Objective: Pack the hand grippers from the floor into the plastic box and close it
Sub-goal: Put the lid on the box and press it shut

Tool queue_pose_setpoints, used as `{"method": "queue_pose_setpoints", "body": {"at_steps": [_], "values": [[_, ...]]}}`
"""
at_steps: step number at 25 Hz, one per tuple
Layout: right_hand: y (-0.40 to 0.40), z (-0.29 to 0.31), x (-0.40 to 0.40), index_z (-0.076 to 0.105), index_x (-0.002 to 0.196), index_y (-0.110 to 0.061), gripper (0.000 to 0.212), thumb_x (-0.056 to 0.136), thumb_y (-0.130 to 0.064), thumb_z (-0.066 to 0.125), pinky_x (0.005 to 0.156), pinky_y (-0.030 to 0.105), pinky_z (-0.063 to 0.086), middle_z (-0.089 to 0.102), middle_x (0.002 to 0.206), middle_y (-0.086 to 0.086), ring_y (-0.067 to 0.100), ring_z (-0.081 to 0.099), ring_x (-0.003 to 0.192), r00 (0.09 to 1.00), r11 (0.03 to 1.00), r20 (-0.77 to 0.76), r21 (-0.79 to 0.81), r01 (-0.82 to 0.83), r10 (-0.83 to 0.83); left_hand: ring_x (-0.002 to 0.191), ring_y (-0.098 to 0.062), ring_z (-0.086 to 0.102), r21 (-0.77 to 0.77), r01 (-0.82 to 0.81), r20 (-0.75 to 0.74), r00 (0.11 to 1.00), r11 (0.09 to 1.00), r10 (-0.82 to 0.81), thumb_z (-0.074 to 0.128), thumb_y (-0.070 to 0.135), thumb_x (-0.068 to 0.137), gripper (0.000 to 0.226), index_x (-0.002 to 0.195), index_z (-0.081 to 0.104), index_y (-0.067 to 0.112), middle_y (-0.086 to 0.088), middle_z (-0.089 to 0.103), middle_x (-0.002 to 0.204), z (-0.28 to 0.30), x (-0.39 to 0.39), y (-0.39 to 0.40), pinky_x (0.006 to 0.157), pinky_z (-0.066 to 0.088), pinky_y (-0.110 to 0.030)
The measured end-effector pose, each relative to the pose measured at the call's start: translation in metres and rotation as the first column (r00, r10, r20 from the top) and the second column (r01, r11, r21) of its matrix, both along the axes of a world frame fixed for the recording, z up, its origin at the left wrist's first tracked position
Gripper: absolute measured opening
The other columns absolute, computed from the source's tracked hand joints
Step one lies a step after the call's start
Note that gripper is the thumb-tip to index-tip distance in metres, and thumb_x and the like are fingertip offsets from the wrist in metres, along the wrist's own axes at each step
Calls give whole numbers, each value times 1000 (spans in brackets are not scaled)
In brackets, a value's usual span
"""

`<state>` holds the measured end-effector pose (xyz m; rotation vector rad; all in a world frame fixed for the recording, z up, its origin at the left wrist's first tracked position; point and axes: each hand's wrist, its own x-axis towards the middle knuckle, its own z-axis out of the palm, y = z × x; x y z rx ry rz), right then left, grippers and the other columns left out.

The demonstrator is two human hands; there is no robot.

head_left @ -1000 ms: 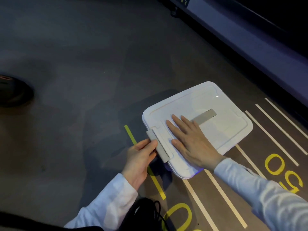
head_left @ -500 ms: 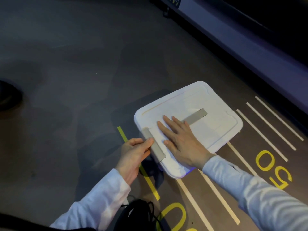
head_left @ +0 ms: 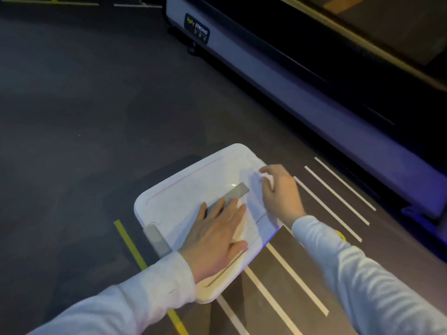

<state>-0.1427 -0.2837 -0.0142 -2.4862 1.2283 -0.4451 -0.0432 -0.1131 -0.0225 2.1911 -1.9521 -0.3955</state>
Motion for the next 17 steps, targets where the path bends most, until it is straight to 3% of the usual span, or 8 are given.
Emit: {"method": "queue_pose_setpoints", "body": {"at_steps": [3, 6, 10, 13, 15, 17], "values": [[-45, 2, -11, 43, 137, -14, 41, 97, -22, 45, 104, 39, 38, 43, 140, 8, 30, 44, 125, 960, 981, -214, 40, 191, -178, 143, -29, -8, 85, 66, 84, 994, 994, -73, 20, 61, 91, 68, 147, -3, 29, 2, -3, 157, -8, -2, -10, 112, 4, -53], [-64, 0, -7, 37, 141, -11, 45, 100, -31, 36, 105, 37, 33, 43, 143, 13, 33, 42, 129, 938, 916, -293, 291, 275, -188, 142, -26, -16, 123, 56, 95, 993, 991, -68, 15, 66, 86, 72, 146, -6, 32, 5, -12, 156, -11, -3, -11, 111, -1, -54], [-72, -3, 0, 55, 119, 5, 48, 100, -34, 36, 100, 43, 39, 60, 118, 23, 36, 54, 113, 939, 776, -204, 530, 343, -276, 141, -25, -19, 162, 66, 82, 993, 985, -80, 12, 68, 83, 75, 146, -9, 34, 6, -16, 155, -7, -2, -14, 112, -3, -54], [-73, -7, -3, 59, 91, 3, 41, 98, -34, 41, 84, 39, 46, 58, 85, 20, 29, 54, 84, 960, 805, -108, 525, 277, -260, 141, -24, -20, 167, 76, 83, 992, 983, -91, 4, 69, 77, 78, 145, -10, 35, 7, -16, 155, -7, -1, -14, 111, -4, -54], [-69, -8, -7, 64, 95, -9, 30, 97, -31, 44, 85, 37, 47, 65, 91, 12, 26, 57, 88, 971, 834, -69, 501, 231, -227, 141, -25, -19, 171, 78, 96, 991, 982, -95, 5, 68, 78, 77, 145, -10, 34, 6, -16, 155, -8, -1, -14, 111, -4, -55], [-64, -9, -11, 64, 112, -16, 26, 97, -26, 45, 87, 34, 48, 66, 101, 2, 20, 59, 96, 978, 840, 10, 514, 175, -210, 141, -26, -19, 176, 83, 103, 989, 981, -102, 10, 68, 82, 75, 145, -10, 34, 5, -16, 156, -8, -1, -14, 111, -4, -55]]}}
